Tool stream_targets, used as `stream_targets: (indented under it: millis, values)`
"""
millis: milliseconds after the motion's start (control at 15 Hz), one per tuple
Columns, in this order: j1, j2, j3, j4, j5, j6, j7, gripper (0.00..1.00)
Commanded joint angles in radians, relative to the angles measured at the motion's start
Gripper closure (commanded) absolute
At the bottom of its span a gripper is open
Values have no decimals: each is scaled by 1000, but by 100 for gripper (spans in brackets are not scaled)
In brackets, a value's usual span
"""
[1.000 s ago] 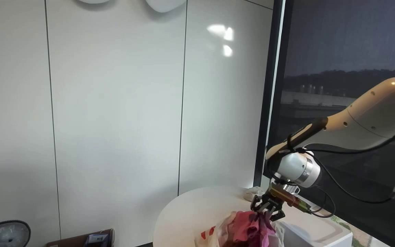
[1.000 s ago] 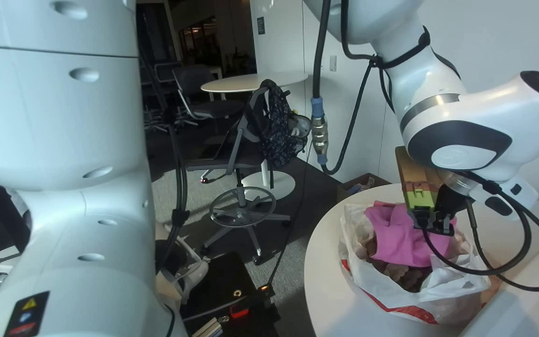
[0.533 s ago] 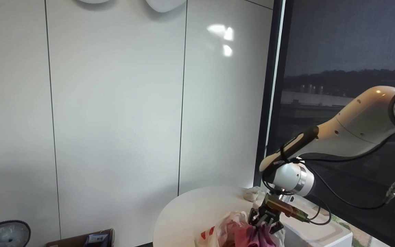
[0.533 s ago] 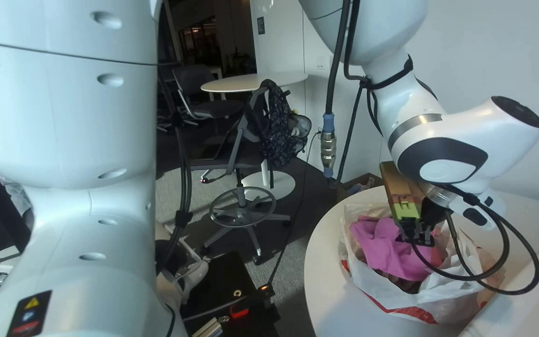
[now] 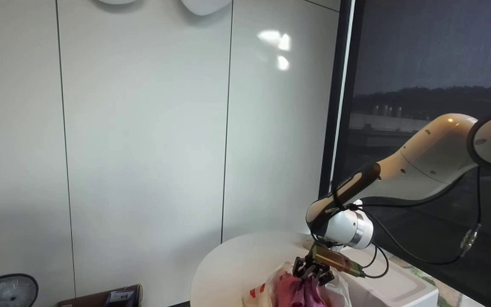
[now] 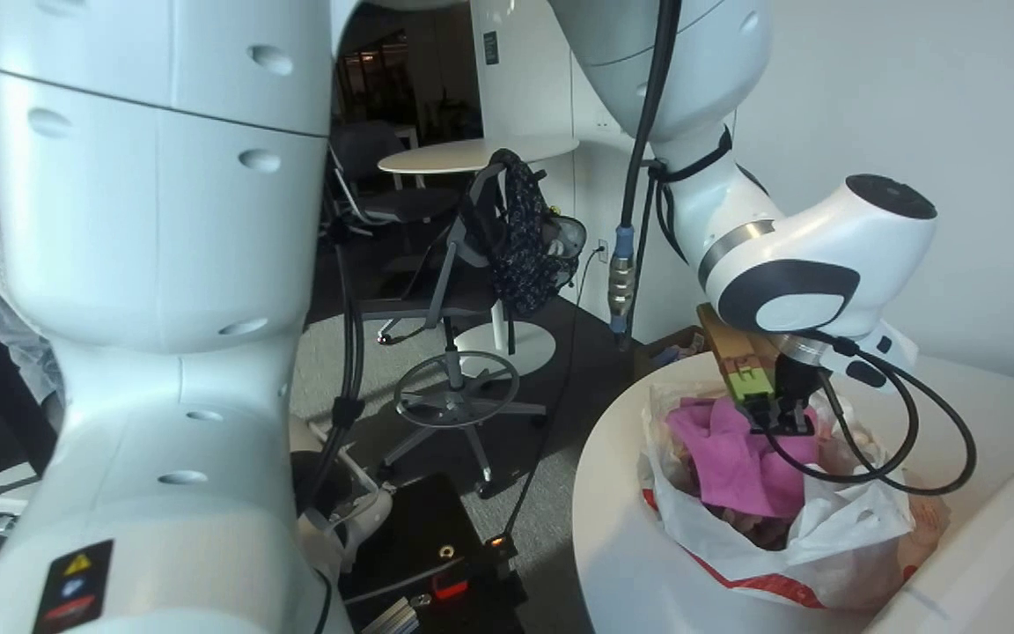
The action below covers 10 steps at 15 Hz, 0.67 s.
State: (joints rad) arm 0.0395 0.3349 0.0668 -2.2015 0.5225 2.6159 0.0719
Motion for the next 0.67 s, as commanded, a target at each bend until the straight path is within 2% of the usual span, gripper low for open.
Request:
stream_targets:
  millis: [0, 333, 600]
  values:
    - [17, 116, -5, 79, -85, 88, 60, 96]
    - [32, 251, -23, 156, -191, 167, 108, 96]
    - [42, 318, -63, 194, -255, 195, 155, 96]
